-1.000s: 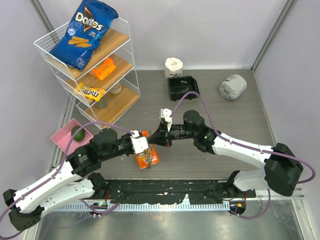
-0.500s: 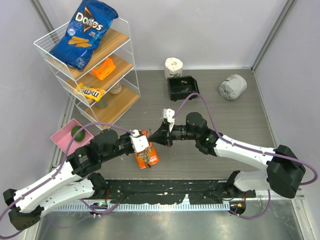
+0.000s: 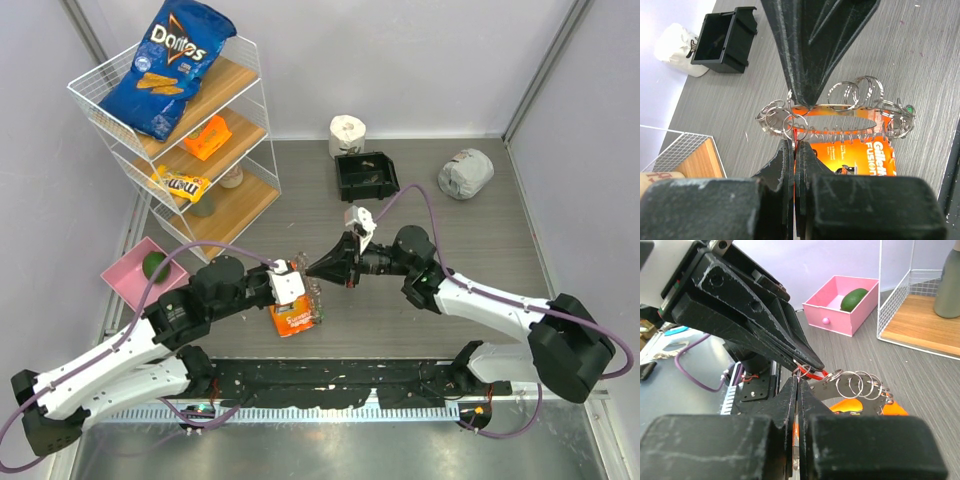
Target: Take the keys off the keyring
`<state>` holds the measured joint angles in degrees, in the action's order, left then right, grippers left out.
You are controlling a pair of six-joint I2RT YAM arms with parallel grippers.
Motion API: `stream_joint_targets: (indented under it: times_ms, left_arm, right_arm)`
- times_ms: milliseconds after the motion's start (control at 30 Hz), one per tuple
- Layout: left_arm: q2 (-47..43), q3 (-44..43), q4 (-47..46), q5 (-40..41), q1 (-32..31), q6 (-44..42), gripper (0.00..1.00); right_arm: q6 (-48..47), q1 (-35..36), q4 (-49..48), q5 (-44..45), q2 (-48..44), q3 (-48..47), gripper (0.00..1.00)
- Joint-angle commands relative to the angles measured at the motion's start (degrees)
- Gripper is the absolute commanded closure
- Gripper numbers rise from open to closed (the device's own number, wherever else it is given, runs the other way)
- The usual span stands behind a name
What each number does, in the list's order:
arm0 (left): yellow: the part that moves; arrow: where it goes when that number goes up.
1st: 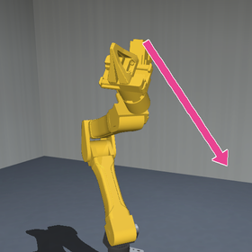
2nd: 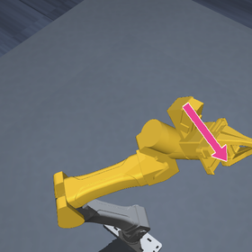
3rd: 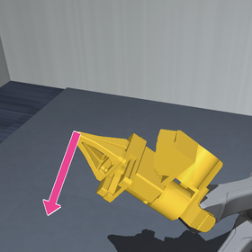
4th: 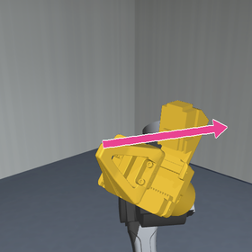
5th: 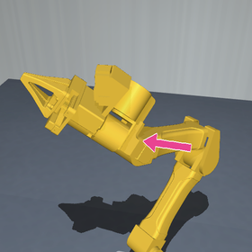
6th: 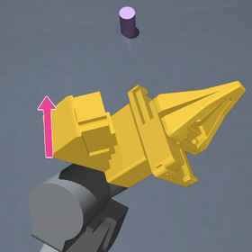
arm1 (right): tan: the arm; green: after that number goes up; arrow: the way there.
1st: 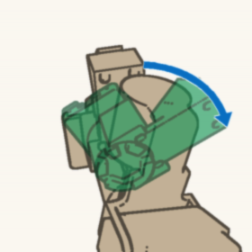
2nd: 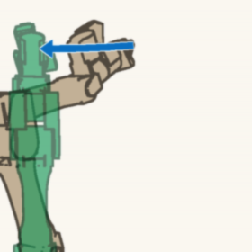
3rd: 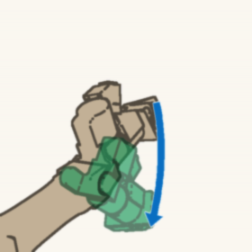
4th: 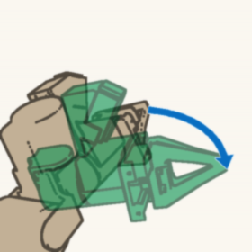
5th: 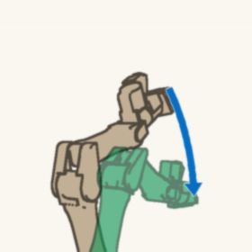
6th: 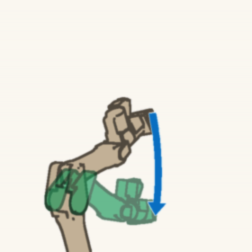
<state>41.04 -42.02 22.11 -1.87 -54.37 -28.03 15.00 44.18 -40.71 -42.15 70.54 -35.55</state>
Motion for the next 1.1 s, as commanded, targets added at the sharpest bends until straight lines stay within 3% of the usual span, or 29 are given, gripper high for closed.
stream_joint_targets:
  times_ms: [0, 300, 500, 667, 900, 1067]
  left_arm:
    - [0.1, 0.9, 0.3, -1.5, 0.5, -1.5, 1.00]
    - [2.5, 0.0, 1.7, -2.2, 0.5, -1.5, 1.00]
    - [2.1, 0.1, 1.3, 7.9, 1.7, 0.7, 1.00]
    - [1.5, -0.1, 0.7, 10.6, 3.2, 1.9, 1.00]
    - [0.2, 0.2, -0.1, 13.8, 4.3, 2.6, 1.00]
    - [-1.2, 0.8, -1.2, 15.3, 4.7, 2.4, 1.00]
  right_arm:
    - [7.6, -1.6, -12.7, -6.1, 1.3, -0.7, 0.95]
    - [8.5, -1.6, -13.3, -7.8, 1.8, -1.4, 0.95]
    - [10.5, -1.6, -14.8, -10.8, 3.5, -2.3, 0.95]
    - [11.9, -1.1, -15.8, -13.0, 5.1, -3.3, 0.95]
    - [1.2, 2.7, -0.3, -11.9, 5.1, -7.6, 0.95]
    - [-0.1, 3.9, 2.9, -13.2, 6.5, -9.9, 0.95]
